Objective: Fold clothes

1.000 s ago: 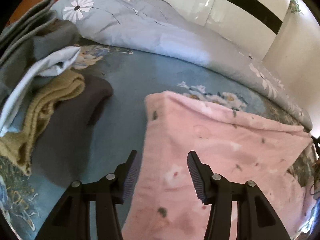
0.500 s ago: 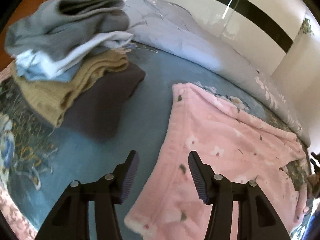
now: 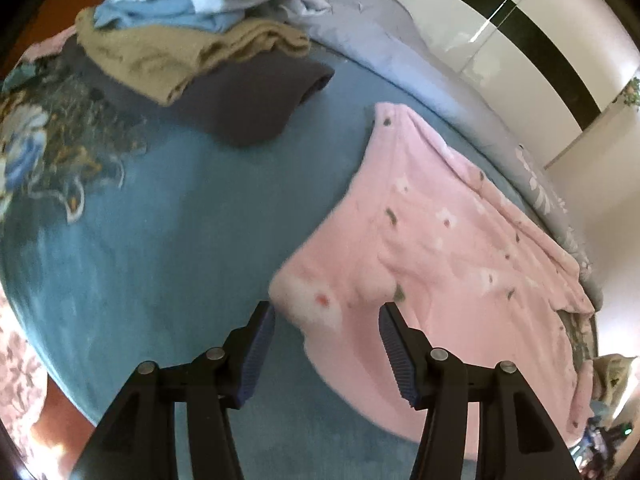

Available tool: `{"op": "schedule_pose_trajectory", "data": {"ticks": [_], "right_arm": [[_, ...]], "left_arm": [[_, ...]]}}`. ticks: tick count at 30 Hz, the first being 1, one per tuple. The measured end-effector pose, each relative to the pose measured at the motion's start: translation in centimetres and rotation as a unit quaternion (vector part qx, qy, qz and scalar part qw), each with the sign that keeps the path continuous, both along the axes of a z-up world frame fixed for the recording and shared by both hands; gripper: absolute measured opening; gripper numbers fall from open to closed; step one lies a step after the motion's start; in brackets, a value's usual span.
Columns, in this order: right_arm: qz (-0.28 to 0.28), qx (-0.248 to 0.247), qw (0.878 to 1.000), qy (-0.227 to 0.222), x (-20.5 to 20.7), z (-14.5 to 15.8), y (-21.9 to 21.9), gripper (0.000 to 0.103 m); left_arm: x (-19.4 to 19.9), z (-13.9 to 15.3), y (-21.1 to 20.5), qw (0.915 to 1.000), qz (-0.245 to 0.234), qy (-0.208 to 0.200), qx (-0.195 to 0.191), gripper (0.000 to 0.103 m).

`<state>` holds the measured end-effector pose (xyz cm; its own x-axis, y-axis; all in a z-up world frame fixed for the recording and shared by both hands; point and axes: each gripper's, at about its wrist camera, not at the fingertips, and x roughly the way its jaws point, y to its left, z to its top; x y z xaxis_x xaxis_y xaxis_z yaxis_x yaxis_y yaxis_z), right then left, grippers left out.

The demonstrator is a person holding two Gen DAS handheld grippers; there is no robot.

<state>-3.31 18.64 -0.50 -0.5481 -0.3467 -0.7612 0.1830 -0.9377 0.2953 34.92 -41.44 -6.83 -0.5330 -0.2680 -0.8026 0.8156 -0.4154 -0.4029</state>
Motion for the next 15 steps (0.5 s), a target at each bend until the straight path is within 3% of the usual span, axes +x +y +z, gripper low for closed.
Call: {"op": "schedule_pose_trajectory", "data": {"ticks": [5,10,12,13,14,15], "right_arm": [[-0.034,-0.059,0.997,-0.021,0.1,-2.0,2.6,0.048],[-0.027,-0.093,0.995,-0.027,-1.2,-2.1,1.4,0.048],[-0.015,-0.095,0.995,-0.031,-1.4,-2.1,0.4,0.039],[-0.017,-0.092,0.995,-0.031,-1.4,-2.1,0.2,0.016],[-0.020,-0.089,0.995,-0.031,-1.4,-2.0,0.0,0.006],[-0.026,-0.092,0.995,-0.030,-1.4,-1.9,0.1,0.006]], "left_arm": [[0.0,0.0,1.6,0.9999,-0.014,0.000,0.009,0.058],[-0.1,0.0,2.8,0.9995,-0.027,-0.003,0.013,0.058],[0.0,0.1,3.0,0.9995,-0.030,-0.003,0.014,0.058],[0.0,0.2,3.1,0.9995,-0.030,-0.002,0.014,0.058],[0.1,0.2,3.2,0.9995,-0.030,0.000,0.014,0.058],[0.1,0.3,3.2,0.9995,-0.030,0.001,0.014,0.058]]}}
